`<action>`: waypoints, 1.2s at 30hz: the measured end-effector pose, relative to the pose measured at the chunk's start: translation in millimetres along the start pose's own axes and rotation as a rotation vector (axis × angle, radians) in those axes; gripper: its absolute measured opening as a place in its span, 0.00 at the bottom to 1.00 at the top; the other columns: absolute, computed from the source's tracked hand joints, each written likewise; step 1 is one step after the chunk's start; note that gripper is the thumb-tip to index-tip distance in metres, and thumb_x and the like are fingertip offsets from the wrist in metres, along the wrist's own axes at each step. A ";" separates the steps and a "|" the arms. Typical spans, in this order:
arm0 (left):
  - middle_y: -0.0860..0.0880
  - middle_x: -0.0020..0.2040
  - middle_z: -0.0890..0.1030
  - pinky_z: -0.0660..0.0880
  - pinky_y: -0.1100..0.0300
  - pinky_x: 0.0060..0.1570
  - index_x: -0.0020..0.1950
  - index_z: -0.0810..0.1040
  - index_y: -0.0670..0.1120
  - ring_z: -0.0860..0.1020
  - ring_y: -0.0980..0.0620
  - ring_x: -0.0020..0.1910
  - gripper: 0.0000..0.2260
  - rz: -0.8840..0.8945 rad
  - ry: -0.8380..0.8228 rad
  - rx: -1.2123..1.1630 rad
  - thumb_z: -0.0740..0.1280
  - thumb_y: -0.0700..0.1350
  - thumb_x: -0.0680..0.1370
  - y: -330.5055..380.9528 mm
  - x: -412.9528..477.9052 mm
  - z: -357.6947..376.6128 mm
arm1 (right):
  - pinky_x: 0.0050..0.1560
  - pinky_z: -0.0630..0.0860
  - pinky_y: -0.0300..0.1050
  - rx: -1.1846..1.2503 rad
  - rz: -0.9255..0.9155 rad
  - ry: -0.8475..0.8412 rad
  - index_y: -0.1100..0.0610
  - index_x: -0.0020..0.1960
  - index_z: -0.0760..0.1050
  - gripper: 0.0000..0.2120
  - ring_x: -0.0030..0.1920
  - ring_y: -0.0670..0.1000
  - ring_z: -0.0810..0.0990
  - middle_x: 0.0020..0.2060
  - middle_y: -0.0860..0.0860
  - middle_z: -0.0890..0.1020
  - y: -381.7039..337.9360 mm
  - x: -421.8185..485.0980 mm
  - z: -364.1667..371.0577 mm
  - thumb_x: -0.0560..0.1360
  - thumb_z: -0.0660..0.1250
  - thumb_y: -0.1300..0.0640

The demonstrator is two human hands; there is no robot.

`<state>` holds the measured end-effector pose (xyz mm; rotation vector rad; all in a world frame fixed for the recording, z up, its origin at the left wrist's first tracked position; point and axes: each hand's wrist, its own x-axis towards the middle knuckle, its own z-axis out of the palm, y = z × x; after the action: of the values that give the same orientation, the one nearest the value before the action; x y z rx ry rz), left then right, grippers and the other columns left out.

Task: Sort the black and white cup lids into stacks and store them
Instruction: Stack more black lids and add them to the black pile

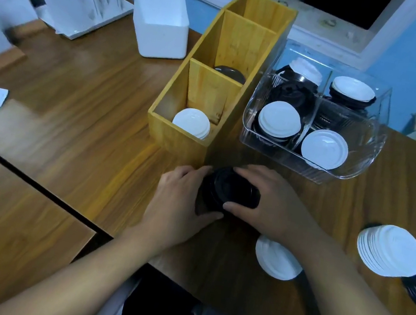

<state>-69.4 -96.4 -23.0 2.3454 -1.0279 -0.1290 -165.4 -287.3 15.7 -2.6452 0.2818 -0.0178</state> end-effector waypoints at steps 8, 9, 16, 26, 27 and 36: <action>0.58 0.66 0.76 0.59 0.54 0.68 0.76 0.66 0.56 0.66 0.53 0.69 0.36 0.020 -0.028 0.030 0.71 0.66 0.72 -6.7 0.9 4.5 | 0.62 0.68 0.40 0.064 0.027 0.000 0.47 0.72 0.69 0.34 0.63 0.45 0.70 0.64 0.44 0.72 -7.7 6.5 2.9 0.71 0.73 0.36; 0.58 0.67 0.76 0.59 0.54 0.67 0.76 0.66 0.56 0.66 0.53 0.69 0.36 0.020 -0.026 0.026 0.71 0.66 0.72 -7.2 1.0 4.9 | 0.61 0.70 0.41 0.088 0.039 0.020 0.47 0.71 0.70 0.33 0.62 0.45 0.71 0.63 0.43 0.73 -10.0 6.4 5.1 0.71 0.72 0.36; 0.58 0.68 0.76 0.59 0.52 0.69 0.77 0.66 0.56 0.66 0.53 0.71 0.36 0.020 -0.018 0.009 0.71 0.67 0.72 -10.6 0.6 6.9 | 0.58 0.67 0.39 0.063 0.080 0.056 0.48 0.71 0.69 0.30 0.63 0.45 0.72 0.65 0.43 0.75 -18.5 5.8 18.0 0.73 0.73 0.40; 0.55 0.69 0.76 0.62 0.53 0.69 0.77 0.70 0.53 0.69 0.51 0.70 0.34 0.071 -0.003 0.036 0.64 0.70 0.76 -11.2 -1.9 9.3 | 0.52 0.73 0.44 -0.052 0.081 0.006 0.44 0.68 0.67 0.28 0.63 0.45 0.72 0.64 0.41 0.74 -23.8 5.6 12.8 0.73 0.70 0.35; 0.55 0.69 0.76 0.62 0.52 0.69 0.77 0.70 0.53 0.68 0.51 0.70 0.34 0.072 -0.002 0.045 0.64 0.70 0.76 -10.8 -2.3 9.1 | 0.53 0.74 0.44 -0.053 0.072 -0.013 0.45 0.70 0.66 0.29 0.64 0.45 0.72 0.65 0.41 0.74 -23.9 4.4 11.3 0.74 0.68 0.35; 0.51 0.68 0.78 0.66 0.51 0.69 0.77 0.68 0.48 0.71 0.50 0.69 0.36 0.064 0.021 0.135 0.62 0.70 0.78 -6.7 -3.7 11.5 | 0.54 0.76 0.54 -0.341 0.033 0.312 0.53 0.63 0.79 0.13 0.59 0.56 0.74 0.57 0.52 0.81 1.5 46.4 -70.0 0.79 0.65 0.60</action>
<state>-71.1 -95.5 -36.7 2.4256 -1.1315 -0.0113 -124.6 -330.1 75.3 -2.9709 0.4673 -0.4079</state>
